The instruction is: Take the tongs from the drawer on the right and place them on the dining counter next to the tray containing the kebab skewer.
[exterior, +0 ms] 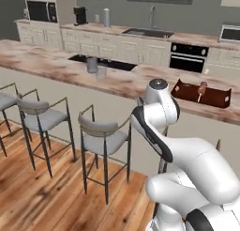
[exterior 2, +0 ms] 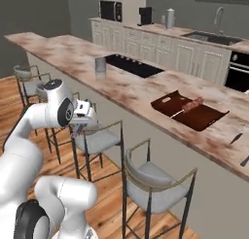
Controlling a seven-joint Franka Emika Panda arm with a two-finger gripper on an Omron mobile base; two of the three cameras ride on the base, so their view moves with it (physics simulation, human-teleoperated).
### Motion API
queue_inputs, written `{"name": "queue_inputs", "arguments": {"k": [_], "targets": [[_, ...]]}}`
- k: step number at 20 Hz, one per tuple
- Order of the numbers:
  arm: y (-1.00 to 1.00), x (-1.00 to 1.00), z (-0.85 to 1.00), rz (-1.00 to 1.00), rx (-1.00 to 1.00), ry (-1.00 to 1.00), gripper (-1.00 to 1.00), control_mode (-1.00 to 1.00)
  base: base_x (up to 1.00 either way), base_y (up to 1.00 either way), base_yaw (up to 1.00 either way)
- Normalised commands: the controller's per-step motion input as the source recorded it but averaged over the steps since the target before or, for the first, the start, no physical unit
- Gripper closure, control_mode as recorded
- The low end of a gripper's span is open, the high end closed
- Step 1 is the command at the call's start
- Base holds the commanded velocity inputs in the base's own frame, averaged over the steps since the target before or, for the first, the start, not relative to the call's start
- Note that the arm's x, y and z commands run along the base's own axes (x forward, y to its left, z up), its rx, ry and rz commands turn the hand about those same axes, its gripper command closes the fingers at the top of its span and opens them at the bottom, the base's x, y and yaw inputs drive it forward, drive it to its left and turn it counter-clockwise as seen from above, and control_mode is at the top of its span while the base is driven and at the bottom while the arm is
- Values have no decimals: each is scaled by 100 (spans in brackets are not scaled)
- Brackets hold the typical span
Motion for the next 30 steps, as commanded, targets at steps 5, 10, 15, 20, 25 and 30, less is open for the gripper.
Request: {"name": "queue_inputs", "arguments": {"k": [5,10,15,20,25,30], "targets": [[0,0,0,0,0,0,100,100,35,60,-54],[0,0,0,0,0,0,100,100,35,60,-51],[0,0,0,0,0,0,100,100,33,42,-49],[0,0,0,0,0,0,100,100,43,35,-47],[0,0,0,0,0,0,100,100,72,29,-35],[0,0,0,0,0,0,100,100,81,45,-13]]}}
